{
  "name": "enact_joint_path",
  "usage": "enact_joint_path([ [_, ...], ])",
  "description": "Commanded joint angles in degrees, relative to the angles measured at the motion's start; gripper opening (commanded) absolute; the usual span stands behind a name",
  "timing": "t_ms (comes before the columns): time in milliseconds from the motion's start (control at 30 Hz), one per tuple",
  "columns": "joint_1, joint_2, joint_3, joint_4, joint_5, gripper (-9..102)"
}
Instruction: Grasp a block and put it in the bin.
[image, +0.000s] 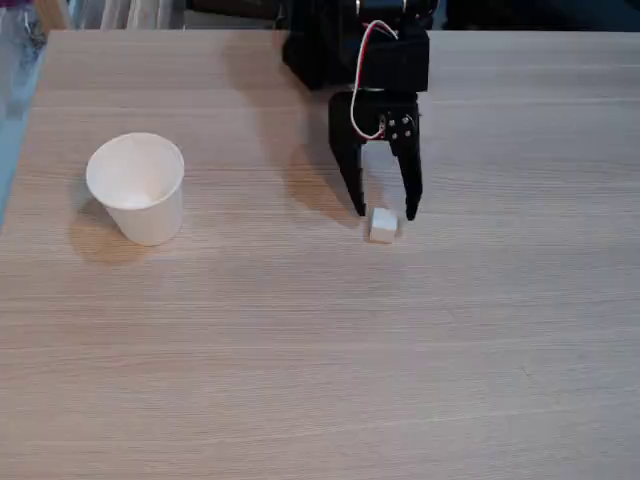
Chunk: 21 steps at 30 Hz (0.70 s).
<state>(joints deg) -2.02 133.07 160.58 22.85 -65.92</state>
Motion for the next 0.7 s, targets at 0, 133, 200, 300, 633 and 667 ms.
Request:
enact_joint_path([
  [0,-0.7,-0.5,-1.8,-1.2,0.7,30],
  [133,-0.7,-1.7,-1.8,-2.5,1.0,29],
  [200,-0.6,-2.5,-1.8,-3.3,1.3,29],
  [300,-0.5,-4.0,-2.4,-4.4,2.1,29],
  [633,0.3,-8.9,-4.6,-8.2,3.0,28],
  [667,0.3,-9.1,-4.6,-8.4,2.9,28],
])
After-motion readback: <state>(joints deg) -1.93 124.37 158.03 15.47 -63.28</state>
